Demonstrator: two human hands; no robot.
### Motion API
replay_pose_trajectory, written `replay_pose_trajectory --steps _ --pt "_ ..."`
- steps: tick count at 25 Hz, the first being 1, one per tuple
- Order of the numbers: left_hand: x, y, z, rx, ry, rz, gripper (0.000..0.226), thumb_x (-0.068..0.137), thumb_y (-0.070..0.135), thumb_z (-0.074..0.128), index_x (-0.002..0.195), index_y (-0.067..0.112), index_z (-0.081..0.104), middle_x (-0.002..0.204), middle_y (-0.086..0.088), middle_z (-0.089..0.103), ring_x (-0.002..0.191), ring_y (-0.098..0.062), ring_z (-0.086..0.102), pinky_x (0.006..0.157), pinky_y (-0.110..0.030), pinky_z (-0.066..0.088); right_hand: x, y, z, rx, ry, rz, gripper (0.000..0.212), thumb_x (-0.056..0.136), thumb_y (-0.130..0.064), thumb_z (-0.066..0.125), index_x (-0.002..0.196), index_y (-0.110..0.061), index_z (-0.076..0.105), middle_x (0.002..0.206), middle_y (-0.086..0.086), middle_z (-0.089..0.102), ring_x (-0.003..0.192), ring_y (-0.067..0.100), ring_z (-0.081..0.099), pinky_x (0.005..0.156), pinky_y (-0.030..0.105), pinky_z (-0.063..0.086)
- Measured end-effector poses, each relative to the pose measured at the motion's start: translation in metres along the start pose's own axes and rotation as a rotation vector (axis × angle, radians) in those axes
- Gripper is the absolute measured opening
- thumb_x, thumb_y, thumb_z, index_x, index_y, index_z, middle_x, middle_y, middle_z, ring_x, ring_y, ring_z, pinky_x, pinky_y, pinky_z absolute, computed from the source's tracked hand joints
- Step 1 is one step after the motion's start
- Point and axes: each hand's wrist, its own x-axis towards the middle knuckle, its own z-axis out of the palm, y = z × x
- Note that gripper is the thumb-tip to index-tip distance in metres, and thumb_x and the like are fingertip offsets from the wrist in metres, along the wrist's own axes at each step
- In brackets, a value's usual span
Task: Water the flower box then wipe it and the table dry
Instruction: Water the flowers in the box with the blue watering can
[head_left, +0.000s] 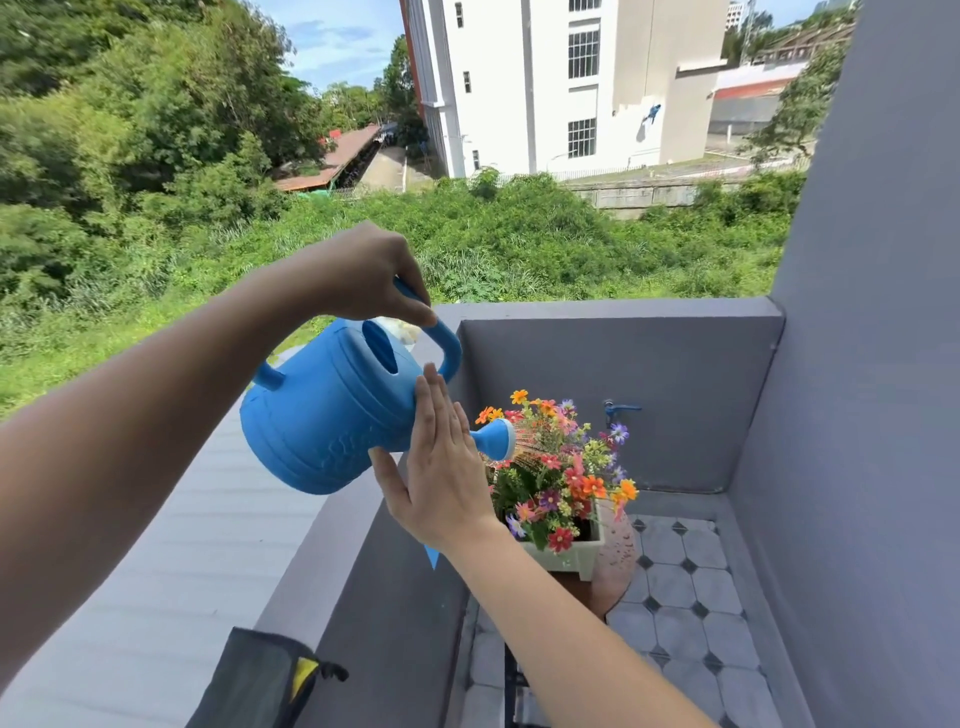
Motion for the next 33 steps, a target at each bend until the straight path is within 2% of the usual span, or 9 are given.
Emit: replay_pose_trajectory --steps 4,6,8,11,15,19,22,26,33 --pt "-0.003 0.0 0.003 -0.012 -0.017 -0.029 0.026 0.076 0.042 0.072 0.093 0.022 0.077 0.079 0.001 0.074 0.069 -0.018 0.064 0.062 -0.028 0.047 -0.004 -0.026 -0.002 0.172 0.086 0.054 0.076 0.094 -0.059 0.012 0.153 -0.011 0.009 0.162 -0.002 0.0 0.151 0.016 0.005 0.122 0.027 0.001" --pt "-0.005 0.004 0.006 -0.035 -0.037 -0.038 0.025 0.076 0.041 0.072 0.092 0.022 0.077 0.075 0.001 0.073 0.067 -0.017 0.064 0.057 -0.024 0.044 -0.01 -0.036 -0.002 0.231 0.113 0.123 0.077 0.093 -0.061 0.007 0.153 -0.013 0.011 0.16 -0.006 -0.003 0.151 0.012 0.0 0.12 0.024 -0.002" --pt "-0.005 0.009 0.008 -0.079 -0.048 -0.051 0.023 0.077 0.04 0.072 0.09 0.022 0.077 0.066 0.002 0.069 0.056 -0.012 0.056 0.047 -0.015 0.039 -0.012 -0.038 0.001 0.225 0.192 0.161 0.071 0.096 -0.058 0.008 0.151 -0.013 0.015 0.162 -0.001 0.005 0.151 0.015 0.004 0.121 0.023 -0.003" --pt "-0.004 0.013 0.007 -0.136 -0.025 -0.079 0.022 0.077 0.041 0.072 0.089 0.023 0.077 0.059 0.002 0.064 0.048 -0.011 0.045 0.038 -0.013 0.031 -0.006 -0.031 0.004 0.138 0.33 0.164 0.063 0.099 -0.05 0.016 0.146 -0.008 0.023 0.159 0.012 0.022 0.147 0.023 0.017 0.122 0.034 0.011" --pt "-0.002 0.011 0.004 -0.153 0.015 -0.123 0.025 0.077 0.04 0.072 0.091 0.019 0.077 0.074 -0.006 0.072 0.061 -0.018 0.052 0.049 -0.025 0.035 0.005 -0.028 0.001 0.165 0.277 0.19 0.063 0.097 -0.054 0.017 0.144 -0.011 0.02 0.159 0.015 0.022 0.147 0.028 0.021 0.12 0.044 0.024" --pt "-0.002 0.011 0.002 -0.1 -0.008 -0.165 0.026 0.076 0.038 0.074 0.09 0.017 0.077 0.078 -0.005 0.072 0.063 -0.017 0.056 0.051 -0.023 0.04 0.004 -0.036 0.002 0.241 0.213 0.198 0.063 0.094 -0.059 0.013 0.143 -0.02 0.014 0.16 0.013 0.019 0.148 0.027 0.018 0.121 0.041 0.019" --pt "-0.002 0.013 0.002 -0.061 -0.081 -0.186 0.027 0.075 0.041 0.073 0.089 0.018 0.077 0.074 -0.002 0.071 0.06 -0.013 0.057 0.048 -0.023 0.039 -0.003 -0.041 0.003 0.273 0.179 0.209 0.067 0.093 -0.062 0.011 0.145 -0.02 0.012 0.161 0.01 0.016 0.149 0.022 0.012 0.122 0.036 0.011" --pt "-0.002 0.019 -0.002 -0.082 -0.14 -0.199 0.029 0.073 0.045 0.074 0.089 0.022 0.077 0.075 -0.004 0.071 0.06 -0.013 0.057 0.049 -0.023 0.038 -0.008 -0.047 -0.003 0.295 0.231 0.219 0.067 0.094 -0.06 0.014 0.146 -0.017 0.015 0.16 0.01 0.018 0.149 0.022 0.012 0.123 0.041 0.015" --pt "-0.002 0.021 -0.017 -0.068 -0.057 -0.215 0.031 0.073 0.047 0.072 0.091 0.023 0.077 0.062 0.0 0.063 0.058 -0.014 0.052 0.05 -0.023 0.035 0.008 -0.045 -0.008 0.314 0.306 0.176 0.07 0.096 -0.055 0.019 0.144 -0.004 0.023 0.154 0.018 0.028 0.146 0.028 0.02 0.119 0.049 0.023"
